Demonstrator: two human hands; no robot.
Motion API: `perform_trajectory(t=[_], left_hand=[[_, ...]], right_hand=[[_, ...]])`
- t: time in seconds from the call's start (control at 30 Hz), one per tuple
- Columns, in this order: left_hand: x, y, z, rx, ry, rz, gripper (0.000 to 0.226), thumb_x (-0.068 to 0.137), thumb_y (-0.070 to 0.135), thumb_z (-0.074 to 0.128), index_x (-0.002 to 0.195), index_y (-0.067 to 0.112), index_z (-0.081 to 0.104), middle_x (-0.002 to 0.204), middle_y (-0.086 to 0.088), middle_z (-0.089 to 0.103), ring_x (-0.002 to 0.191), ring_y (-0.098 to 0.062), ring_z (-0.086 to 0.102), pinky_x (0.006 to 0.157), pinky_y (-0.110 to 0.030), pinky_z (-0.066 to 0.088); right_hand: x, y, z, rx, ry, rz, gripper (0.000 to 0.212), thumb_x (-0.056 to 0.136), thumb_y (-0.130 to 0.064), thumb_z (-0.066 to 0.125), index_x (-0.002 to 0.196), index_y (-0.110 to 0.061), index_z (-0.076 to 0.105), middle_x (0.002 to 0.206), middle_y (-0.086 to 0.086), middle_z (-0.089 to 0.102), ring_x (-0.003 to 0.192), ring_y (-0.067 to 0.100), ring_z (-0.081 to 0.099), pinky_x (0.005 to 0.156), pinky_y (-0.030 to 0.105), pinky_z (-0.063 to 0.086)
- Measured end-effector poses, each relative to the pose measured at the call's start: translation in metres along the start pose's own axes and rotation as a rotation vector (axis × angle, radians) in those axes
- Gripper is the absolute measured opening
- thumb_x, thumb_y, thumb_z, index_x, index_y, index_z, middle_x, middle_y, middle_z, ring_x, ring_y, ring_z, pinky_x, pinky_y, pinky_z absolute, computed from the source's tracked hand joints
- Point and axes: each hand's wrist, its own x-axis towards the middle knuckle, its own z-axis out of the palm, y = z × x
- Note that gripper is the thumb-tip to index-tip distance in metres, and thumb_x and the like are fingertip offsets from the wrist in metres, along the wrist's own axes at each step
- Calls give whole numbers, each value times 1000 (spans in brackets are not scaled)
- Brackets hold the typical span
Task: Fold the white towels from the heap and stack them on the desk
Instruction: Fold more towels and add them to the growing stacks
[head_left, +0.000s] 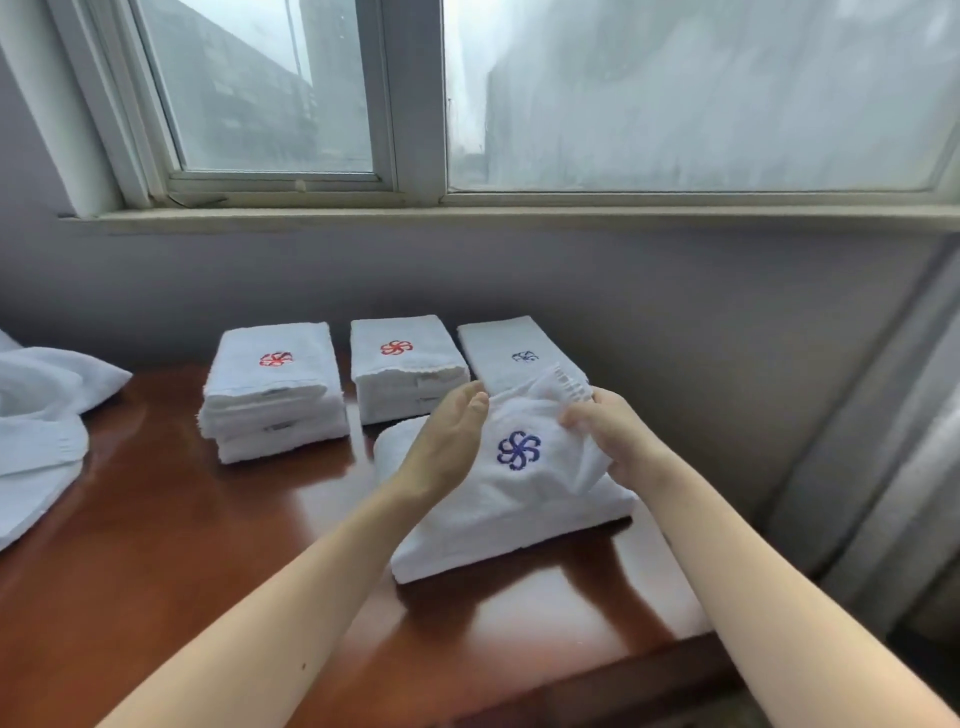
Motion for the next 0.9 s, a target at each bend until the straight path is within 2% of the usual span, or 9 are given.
perform_trajectory(t=[0.13, 0.23, 0.37, 0.43, 0.5, 0.57, 0.63, 0.77, 0.9], left_hand=[[1, -14, 20, 201, -81, -6, 46, 106, 35, 33, 150, 21, 35, 153, 8, 38, 140, -9, 33, 112, -26, 23], [3, -21, 30, 355, -78, 23, 48, 105, 37, 35, 150, 21, 35, 155, 3, 36, 146, -16, 26, 120, -41, 18], [6, -37, 38, 747, -146, 67, 59, 102, 52, 27, 154, 24, 24, 164, 0, 16, 152, -16, 5, 122, -43, 0], [7, -43, 40, 839, -177, 74, 76, 92, 70, 20, 155, 28, 17, 165, 1, 7, 152, -15, -3, 122, -47, -3], [8, -47, 42, 865, -206, 67, 100, 75, 89, 14, 157, 32, 10, 166, 3, 0, 151, -14, -9, 121, -50, -8], [9, -50, 42, 892, -222, 70, 114, 63, 98, 12, 157, 33, 6, 166, 4, -3, 151, -15, -11, 120, -52, -11], [10, -51, 43, 909, -233, 69, 120, 58, 102, 12, 157, 34, 4, 166, 3, -5, 151, -16, -11, 119, -53, -11], [10, -51, 43, 915, -226, 73, 123, 55, 102, 9, 157, 33, 4, 166, 2, -5, 151, -17, -10, 119, -54, -10], [8, -53, 40, 896, -213, 79, 124, 56, 101, 13, 157, 30, 5, 166, 4, -3, 151, -13, -8, 120, -51, -10]], right_hand=[[10, 13, -12, 9, 58, 14, 28, 79, 9, 48, 102, 2, 64, 92, 18, 65, 83, 31, 63, 79, 44, 53], [16, 21, -19, -19, 58, 24, 29, 80, 10, 49, 98, -4, 66, 90, 13, 69, 77, 25, 66, 69, 35, 55], [23, 27, -32, -255, 85, -36, 63, 84, 1, 62, 144, -9, 45, 138, 2, 51, 124, 20, 54, 94, 27, 46], [24, 25, -35, -352, 52, -66, 73, 84, 0, 65, 150, -11, 37, 152, 1, 40, 137, 17, 41, 102, 23, 37], [25, 21, -34, -510, 37, -87, 75, 83, 0, 63, 151, -13, 34, 152, 4, 41, 137, 19, 42, 108, 26, 36], [24, 13, -30, -840, 90, -116, 74, 81, -6, 58, 149, -25, 35, 141, 5, 44, 123, 24, 52, 98, 35, 46], [24, 4, -23, -1134, 169, -256, 74, 80, -10, 55, 148, -30, 33, 141, 2, 39, 122, 25, 48, 93, 36, 45], [29, 8, -3, -1185, 5, -551, 53, 96, -16, 46, 148, -25, 41, 154, -7, 39, 143, 13, 28, 116, 35, 26], [39, 39, -2, -1056, -107, -350, 45, 106, -27, 32, 149, -20, 40, 159, -5, 29, 149, 10, 14, 122, 33, 11]])
